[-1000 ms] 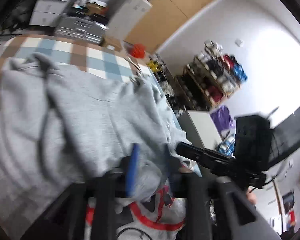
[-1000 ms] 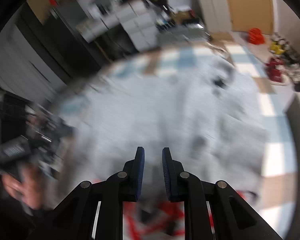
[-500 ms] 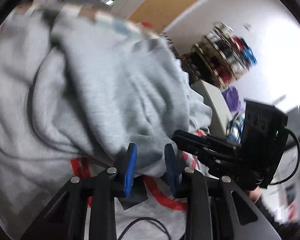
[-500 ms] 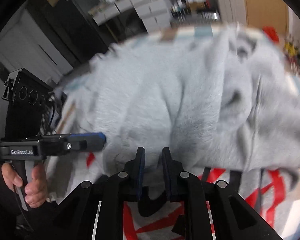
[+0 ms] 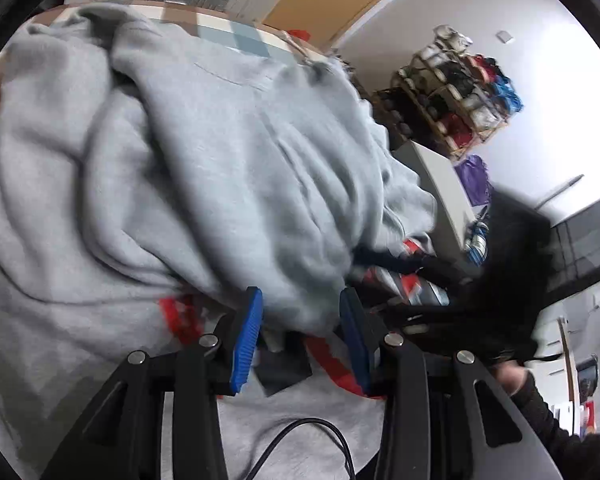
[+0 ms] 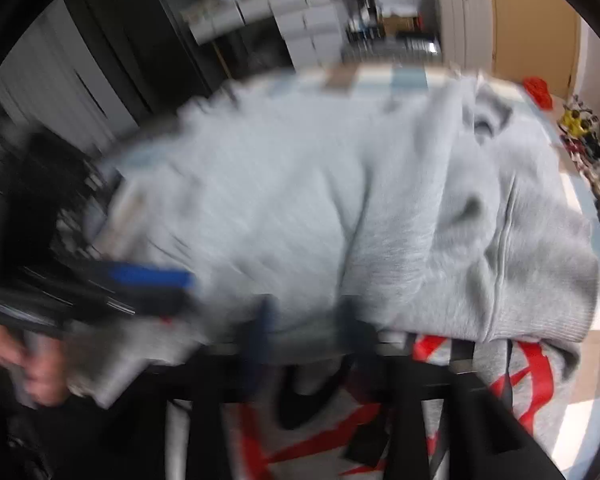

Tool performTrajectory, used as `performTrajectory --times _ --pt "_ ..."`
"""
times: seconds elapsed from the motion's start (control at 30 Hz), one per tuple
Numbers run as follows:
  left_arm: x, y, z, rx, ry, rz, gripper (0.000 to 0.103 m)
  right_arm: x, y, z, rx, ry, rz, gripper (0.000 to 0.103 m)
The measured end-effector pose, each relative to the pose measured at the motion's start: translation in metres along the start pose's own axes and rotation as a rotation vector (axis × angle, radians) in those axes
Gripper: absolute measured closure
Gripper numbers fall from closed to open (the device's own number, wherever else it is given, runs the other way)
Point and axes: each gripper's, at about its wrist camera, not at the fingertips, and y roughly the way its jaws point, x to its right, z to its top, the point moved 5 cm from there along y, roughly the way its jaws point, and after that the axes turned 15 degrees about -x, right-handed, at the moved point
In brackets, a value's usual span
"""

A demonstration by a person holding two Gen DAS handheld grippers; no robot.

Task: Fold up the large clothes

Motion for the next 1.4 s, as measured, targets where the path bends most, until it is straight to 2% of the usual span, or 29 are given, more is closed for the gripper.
performTrajectory --times 0.1,0.17,0.2,0.23,0.3,0.37,0.43,0.5,0.57,0.6,0.63,0.67,0.7,0.73,0.77,0.8,0.9,0.97,1.0,1.03,1.1,1.13,1.17,1.2,1.27,1.3,1.33,1.37,1.4 --pt "-0.007 -0.030 0.011 0.088 -0.002 -0.009 0.069 -0.001 -0.014 0.004 -0.002 -0.001 0.030 0.051" --pt "-0.019 -0.054 0.028 0.167 -0.029 0.041 0.068 -0.002 -0.042 0.009 0.032 0.011 0.091 0.051" --pt "-0.023 -0.063 0.041 0.185 -0.036 0.047 0.065 -0.002 -0.054 0.013 0.060 0.014 0.109 0.042" --pt "-0.026 -0.065 0.059 0.179 -0.050 0.061 0.059 -0.002 -0.069 0.022 0.096 0.017 0.123 0.023" --pt "-0.026 -0.063 0.092 0.162 -0.058 0.090 0.058 0.003 -0.095 0.047 0.177 0.032 0.110 0.001" --pt "-0.029 -0.053 0.124 0.131 -0.063 0.130 0.057 0.011 -0.109 0.086 0.225 0.041 0.061 0.000" --pt "-0.041 -0.031 0.155 0.075 -0.090 0.170 0.057 0.024 -0.105 0.130 0.216 0.074 0.033 0.000" --pt "-0.062 -0.015 0.166 0.030 -0.124 0.171 0.057 0.041 -0.085 0.168 0.157 0.099 0.034 0.000" --pt "-0.090 -0.014 0.157 0.009 -0.187 0.130 0.057 0.070 -0.048 0.195 0.051 0.144 0.014 0.000" --pt "-0.104 -0.007 0.154 -0.012 -0.215 0.103 0.057 0.084 -0.030 0.194 -0.029 0.159 0.011 0.002" --pt "-0.112 -0.006 0.149 -0.020 -0.230 0.089 0.059 0.095 -0.016 0.192 -0.072 0.181 0.006 0.004" --pt "-0.120 -0.006 0.141 0.011 -0.216 0.056 0.065 0.108 -0.004 0.187 -0.108 0.207 0.018 0.004" --pt "-0.122 -0.007 0.138 0.031 -0.192 0.056 0.068 0.117 0.009 0.176 -0.147 0.215 0.035 0.004" --pt "-0.124 -0.007 0.132 0.036 -0.171 0.067 0.075 0.118 0.012 0.165 -0.113 0.173 0.036 0.004" --pt "-0.125 -0.008 0.128 0.044 -0.161 0.062 0.076 0.113 0.008 0.156 -0.073 0.118 -0.001 0.007" --pt "-0.127 -0.009 0.124 0.052 -0.164 0.047 0.076 0.112 0.009 0.151 -0.082 0.103 -0.009 0.006" --pt "-0.120 -0.027 0.118 0.072 -0.210 0.048 0.076 0.101 -0.016 0.142 -0.033 0.109 -0.004 0.007" --pt "-0.104 -0.037 0.118 0.087 -0.180 0.037 0.075 0.092 -0.037 0.137 0.023 0.093 -0.004 0.006" --pt "-0.094 -0.039 0.117 0.092 -0.140 0.055 0.075 0.085 -0.044 0.133 0.039 0.076 0.000 0.006" --pt "-0.084 -0.042 0.108 0.099 -0.100 0.113 0.072 0.078 -0.048 0.127 0.046 0.052 0.009 0.006" --pt "-0.081 -0.030 0.104 0.085 -0.069 0.173 0.052 0.071 -0.041 0.112 0.031 0.035 -0.022 0.006" --pt "-0.085 -0.013 0.098 0.040 -0.074 0.216 0.043 0.073 -0.031 0.105 0.010 0.046 -0.056 0.005" --pt "-0.091 -0.002 0.093 0.001 -0.091 0.261 0.043 0.077 -0.015 0.097 -0.025 0.055 -0.098 0.005" --pt "-0.094 0.013 0.083 -0.037 -0.112 0.269 0.043 0.072 -0.008 0.093 -0.028 0.051 -0.110 0.004" --pt "-0.083 0.009 0.073 0.007 -0.110 0.304 0.043 0.068 -0.016 0.083 0.061 0.066 -0.134 0.004" --pt "-0.075 -0.001 0.066 0.028 -0.117 0.298 0.044 0.067 -0.026 0.081 0.076 0.096 -0.121 0.005" --pt "-0.063 -0.014 0.056 0.055 -0.110 0.261 0.044 0.063 -0.044 0.076 0.109 0.130 -0.081 0.005" --pt "-0.056 -0.024 0.049 0.076 -0.100 0.248 0.043 0.056 -0.069 0.067 0.172 0.144 -0.012 0.005" --pt "-0.046 -0.043 0.036 0.113 -0.092 0.266 0.043 0.047 -0.092 0.056 0.225 0.130 0.035 0.005"
